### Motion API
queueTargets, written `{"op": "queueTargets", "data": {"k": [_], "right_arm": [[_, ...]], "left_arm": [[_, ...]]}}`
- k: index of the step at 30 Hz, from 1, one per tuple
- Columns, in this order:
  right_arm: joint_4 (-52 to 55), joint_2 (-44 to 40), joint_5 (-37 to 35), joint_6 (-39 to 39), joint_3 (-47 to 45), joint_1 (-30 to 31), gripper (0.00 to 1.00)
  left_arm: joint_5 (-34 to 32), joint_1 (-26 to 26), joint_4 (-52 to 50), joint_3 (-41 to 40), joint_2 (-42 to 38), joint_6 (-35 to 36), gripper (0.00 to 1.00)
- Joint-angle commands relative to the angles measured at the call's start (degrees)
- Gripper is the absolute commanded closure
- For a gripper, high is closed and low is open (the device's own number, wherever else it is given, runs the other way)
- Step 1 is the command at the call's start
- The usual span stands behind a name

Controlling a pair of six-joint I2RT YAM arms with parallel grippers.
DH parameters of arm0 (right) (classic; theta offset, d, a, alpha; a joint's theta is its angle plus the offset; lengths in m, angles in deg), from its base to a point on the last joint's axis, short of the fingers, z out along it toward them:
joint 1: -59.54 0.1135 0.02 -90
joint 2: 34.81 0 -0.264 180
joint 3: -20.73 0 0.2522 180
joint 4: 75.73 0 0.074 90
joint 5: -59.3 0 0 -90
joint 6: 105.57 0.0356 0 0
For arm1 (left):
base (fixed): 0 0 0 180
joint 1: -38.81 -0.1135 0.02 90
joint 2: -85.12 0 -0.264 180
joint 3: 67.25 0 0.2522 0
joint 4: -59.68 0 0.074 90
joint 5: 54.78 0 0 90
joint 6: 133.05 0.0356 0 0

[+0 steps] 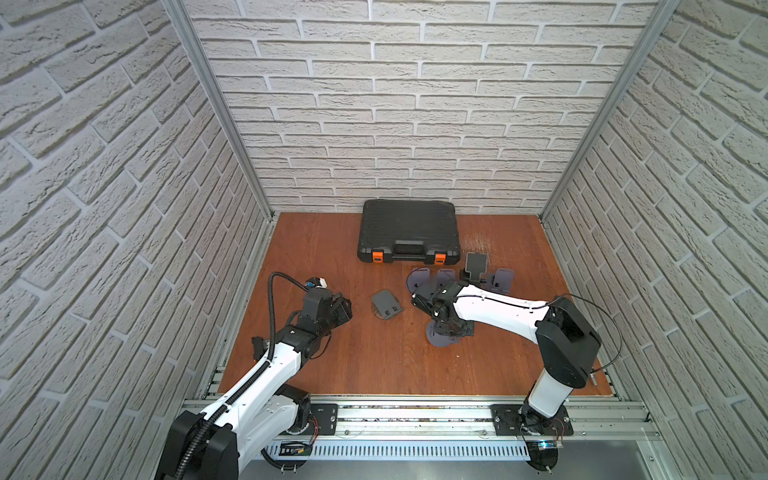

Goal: Open the phone stand
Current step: Place the phone stand at the center of the board.

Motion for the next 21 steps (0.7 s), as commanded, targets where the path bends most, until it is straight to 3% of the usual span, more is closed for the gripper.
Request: {"op": "queueTargets", "data": {"k": [1,13,18,21], "right_arm": [[-1.22,1.7,-1.11,1.75,0.02,-0.17,0.91],[-3.64,2.08,0.91,0.22,-1.17,-0.43,0.85],[-3.34,-1.22,1.29,-3.17,-1.43,0.18,0.72],[-3.68,-3.95,3.05,-11.33,-0.62,0.77,0.57]], "left_arm": [[-0.48,0.29,1.49,2.01,0.0,1.19,0.48],[-0.83,0.37,1.57,1.79,0.46,0.85,0.48],[-0.92,0.47,2.22,1.68,1.12,0.66,0.48],[-1.11,0.72,2.83,1.53,1.35,0.62,0.48]]}}
